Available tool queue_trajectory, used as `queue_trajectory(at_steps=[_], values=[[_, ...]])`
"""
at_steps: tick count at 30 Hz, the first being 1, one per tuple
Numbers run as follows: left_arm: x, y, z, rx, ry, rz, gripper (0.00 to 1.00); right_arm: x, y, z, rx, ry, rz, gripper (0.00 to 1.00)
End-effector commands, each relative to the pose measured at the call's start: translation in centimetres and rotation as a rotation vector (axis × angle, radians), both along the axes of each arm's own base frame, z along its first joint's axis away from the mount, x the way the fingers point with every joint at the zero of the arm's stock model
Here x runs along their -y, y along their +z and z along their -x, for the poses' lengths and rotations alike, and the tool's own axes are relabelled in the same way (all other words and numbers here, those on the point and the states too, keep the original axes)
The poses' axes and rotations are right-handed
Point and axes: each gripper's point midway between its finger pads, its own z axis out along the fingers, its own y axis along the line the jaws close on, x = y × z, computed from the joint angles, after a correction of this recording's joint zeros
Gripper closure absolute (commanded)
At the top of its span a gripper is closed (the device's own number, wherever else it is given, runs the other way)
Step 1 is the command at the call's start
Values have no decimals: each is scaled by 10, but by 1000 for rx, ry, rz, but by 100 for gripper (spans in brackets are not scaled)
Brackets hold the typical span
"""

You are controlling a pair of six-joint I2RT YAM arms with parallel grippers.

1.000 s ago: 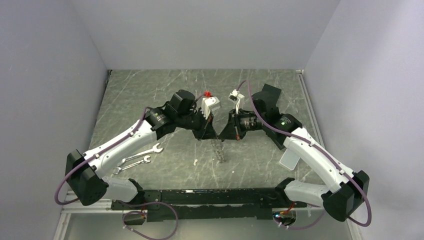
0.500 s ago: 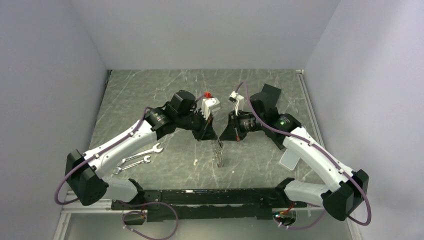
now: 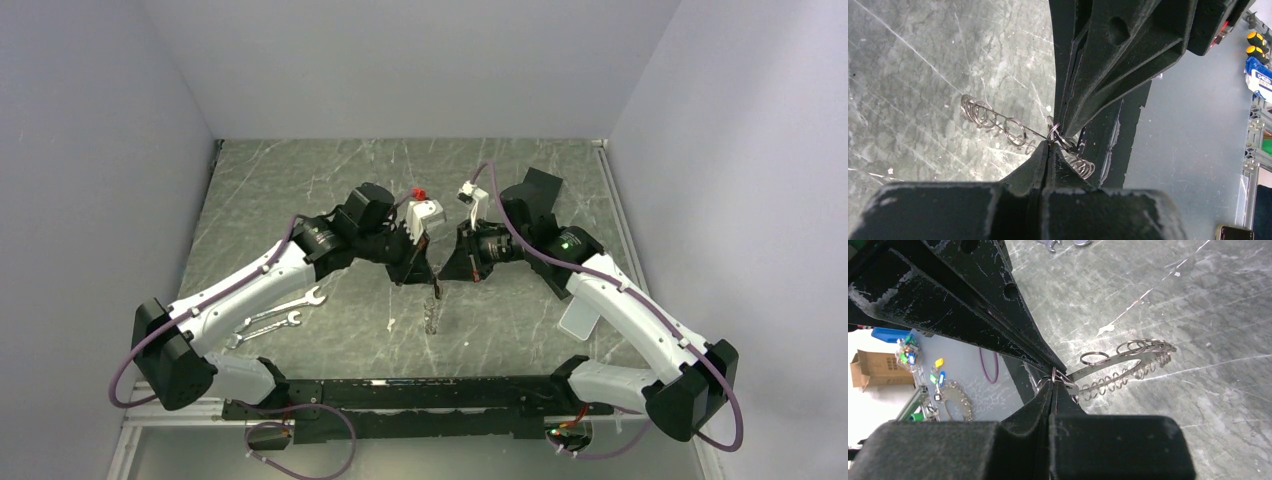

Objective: Put the keys on the keyring

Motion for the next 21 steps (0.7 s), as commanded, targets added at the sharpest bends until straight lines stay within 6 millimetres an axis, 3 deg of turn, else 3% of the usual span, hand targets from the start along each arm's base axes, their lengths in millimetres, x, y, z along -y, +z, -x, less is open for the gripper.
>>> queue_trajectory(at_steps=[1,21], values=[[10,32,0,76,-45,78,100,-3,20,-8,76,-6,-32,100],[10,31,5,102,-66,75,100,-4,-1,-19,-15,-65,26,100]])
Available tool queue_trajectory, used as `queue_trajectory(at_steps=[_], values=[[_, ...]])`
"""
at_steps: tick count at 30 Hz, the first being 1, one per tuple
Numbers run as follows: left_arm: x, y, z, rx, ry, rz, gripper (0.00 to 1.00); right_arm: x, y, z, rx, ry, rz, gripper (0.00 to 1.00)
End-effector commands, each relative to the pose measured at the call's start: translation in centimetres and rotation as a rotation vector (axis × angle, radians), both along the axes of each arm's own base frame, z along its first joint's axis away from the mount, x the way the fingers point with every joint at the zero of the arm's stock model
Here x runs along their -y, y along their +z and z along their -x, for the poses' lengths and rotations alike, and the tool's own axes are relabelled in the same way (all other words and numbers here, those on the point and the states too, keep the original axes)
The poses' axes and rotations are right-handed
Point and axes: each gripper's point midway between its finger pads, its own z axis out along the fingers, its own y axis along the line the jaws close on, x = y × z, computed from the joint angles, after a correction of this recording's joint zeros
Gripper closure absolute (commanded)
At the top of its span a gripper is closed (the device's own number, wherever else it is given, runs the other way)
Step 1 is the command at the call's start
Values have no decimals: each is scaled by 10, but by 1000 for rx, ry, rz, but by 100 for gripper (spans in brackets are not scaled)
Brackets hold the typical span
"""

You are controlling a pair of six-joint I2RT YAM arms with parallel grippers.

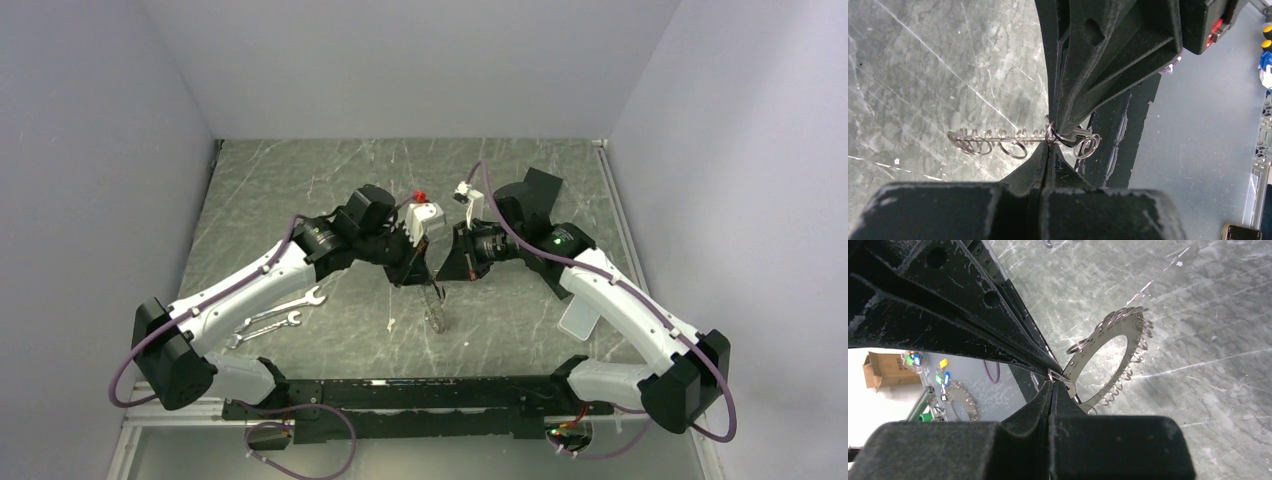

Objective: Put the keys on the keyring

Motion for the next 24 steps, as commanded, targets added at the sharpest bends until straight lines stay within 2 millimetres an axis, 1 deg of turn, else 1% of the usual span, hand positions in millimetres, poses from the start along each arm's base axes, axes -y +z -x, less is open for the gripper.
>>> queue_trajectory(at_steps=[1,12,15,19,24], values=[[14,38,6,98,-79,108,100,0,9,-16,35,-58,9,100],[14,41,6,119,-73,121,100,5,4,-20,-2,-115,27,100],[15,44,7,124,-71,134,100,6,5,-19,-2,-119,16,100],[19,50,6,122,-78,163,100,0,9,-11,15,-82,-5,100],[26,57,4,131,-98,193,100,-4,9,-8,36,-75,20,100]])
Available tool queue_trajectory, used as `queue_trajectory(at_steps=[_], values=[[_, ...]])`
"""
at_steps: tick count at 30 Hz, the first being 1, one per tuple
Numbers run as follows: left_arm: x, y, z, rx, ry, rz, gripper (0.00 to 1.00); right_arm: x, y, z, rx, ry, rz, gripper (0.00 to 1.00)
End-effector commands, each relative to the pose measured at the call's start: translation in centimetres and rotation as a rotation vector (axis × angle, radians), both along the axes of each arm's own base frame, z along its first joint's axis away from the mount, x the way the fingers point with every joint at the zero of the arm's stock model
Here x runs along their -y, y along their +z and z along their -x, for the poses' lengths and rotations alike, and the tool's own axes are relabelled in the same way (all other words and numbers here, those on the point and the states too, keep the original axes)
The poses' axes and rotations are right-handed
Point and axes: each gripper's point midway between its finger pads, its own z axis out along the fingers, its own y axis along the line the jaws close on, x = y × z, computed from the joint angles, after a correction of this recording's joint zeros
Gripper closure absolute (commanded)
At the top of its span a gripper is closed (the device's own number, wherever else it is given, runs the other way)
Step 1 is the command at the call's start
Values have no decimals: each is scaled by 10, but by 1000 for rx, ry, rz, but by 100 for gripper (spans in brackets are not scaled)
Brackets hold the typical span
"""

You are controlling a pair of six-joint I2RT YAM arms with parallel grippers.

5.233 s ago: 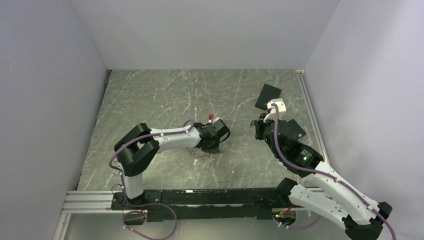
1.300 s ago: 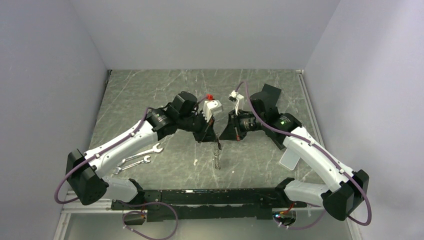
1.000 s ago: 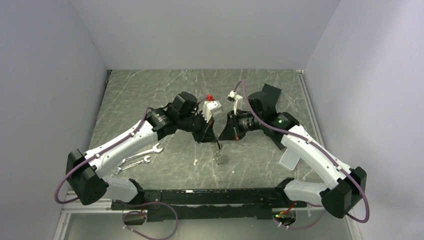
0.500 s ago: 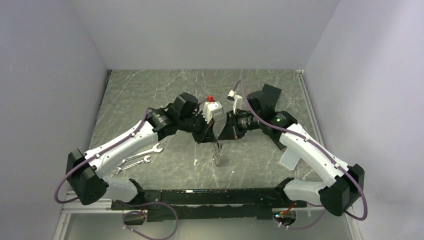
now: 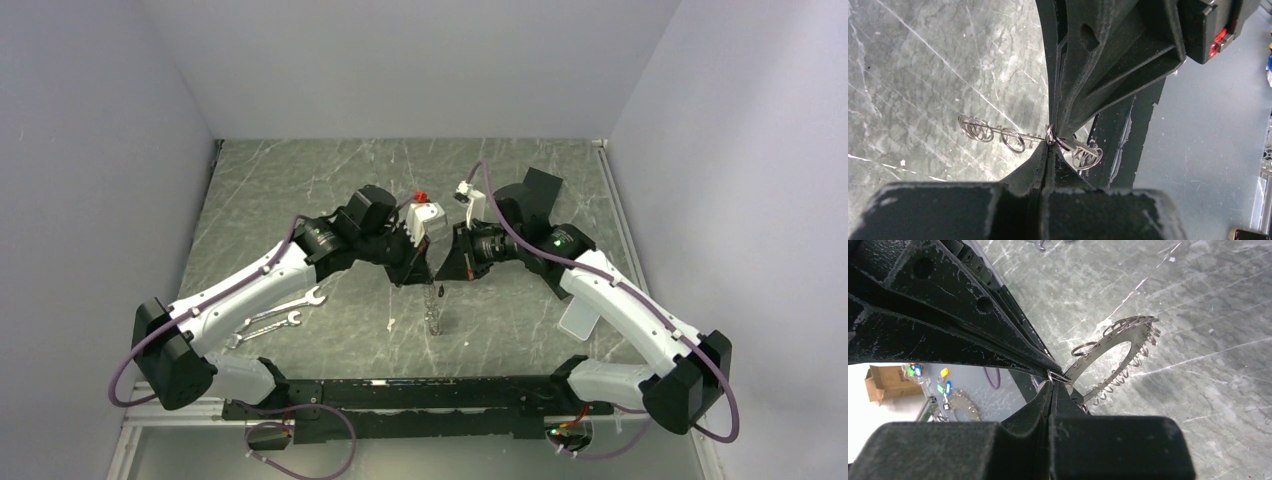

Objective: Put the keys on the keyring

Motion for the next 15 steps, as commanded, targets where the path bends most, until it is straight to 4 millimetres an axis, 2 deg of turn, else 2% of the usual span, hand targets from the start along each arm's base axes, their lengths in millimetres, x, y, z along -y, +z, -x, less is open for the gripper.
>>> queue_trajectory(at_steps=[1,9,15], values=[[25,57,7,103,-113,199,100,-3,10,-8,69,-28,6,100],[27,62,7,133,-128,220,100,6,1,-16,85,-73,71,100],[22,59,11,171,-147,224,100,12,4,-23,89,-123,84,100]])
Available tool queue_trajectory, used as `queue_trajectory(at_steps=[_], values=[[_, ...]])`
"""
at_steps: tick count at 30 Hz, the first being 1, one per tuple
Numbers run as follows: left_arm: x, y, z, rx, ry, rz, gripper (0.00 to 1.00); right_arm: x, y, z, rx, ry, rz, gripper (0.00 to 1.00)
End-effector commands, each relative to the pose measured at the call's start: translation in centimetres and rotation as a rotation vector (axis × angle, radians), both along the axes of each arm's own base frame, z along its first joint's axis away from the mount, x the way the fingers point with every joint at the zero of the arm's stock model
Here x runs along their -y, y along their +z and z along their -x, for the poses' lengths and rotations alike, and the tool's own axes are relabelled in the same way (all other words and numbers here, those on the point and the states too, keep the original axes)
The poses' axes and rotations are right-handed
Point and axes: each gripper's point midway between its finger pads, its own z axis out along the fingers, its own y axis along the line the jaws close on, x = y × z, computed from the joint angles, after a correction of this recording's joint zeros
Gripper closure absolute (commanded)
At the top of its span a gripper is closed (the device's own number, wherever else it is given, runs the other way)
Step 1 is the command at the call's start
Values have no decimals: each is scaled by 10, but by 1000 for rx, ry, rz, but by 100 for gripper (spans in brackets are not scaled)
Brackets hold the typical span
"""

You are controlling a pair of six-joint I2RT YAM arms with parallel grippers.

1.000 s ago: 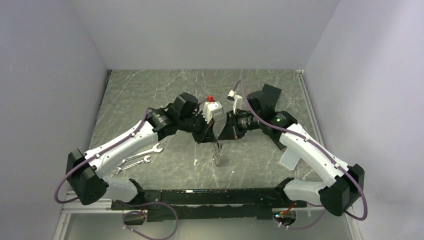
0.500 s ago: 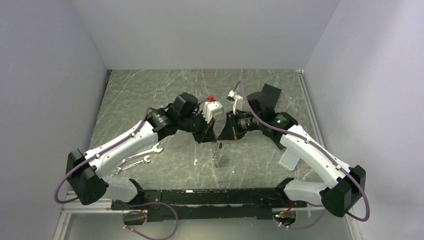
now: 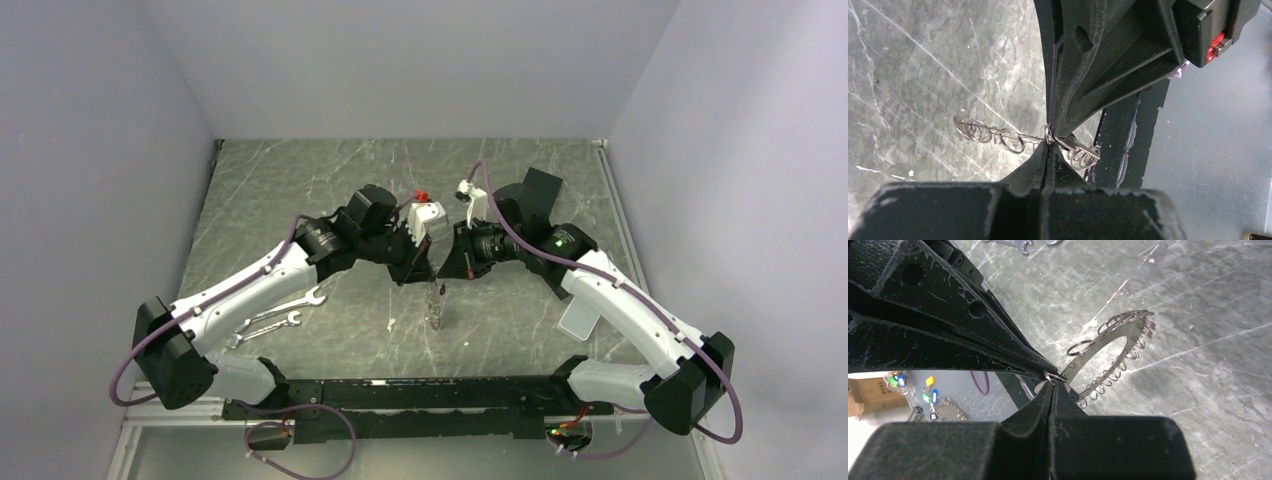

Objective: Put the keys on the keyring

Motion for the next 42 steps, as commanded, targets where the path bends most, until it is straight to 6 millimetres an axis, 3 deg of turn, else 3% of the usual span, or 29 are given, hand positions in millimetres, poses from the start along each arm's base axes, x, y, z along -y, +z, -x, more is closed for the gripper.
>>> queue_trajectory(at_steps=[1,19,30,42], values=[[18,58,14,142,-135,208,100,8,6,-18,58,-81,33,100],[16,71,17,223,-160,268,100,29,15,-23,107,-172,36,100],[23,70,17,205,-193,262,100,26,46,-9,199,-39,-10,100],[25,84,7,256,-120,336,100,15,36,-5,153,-17,-68,100]])
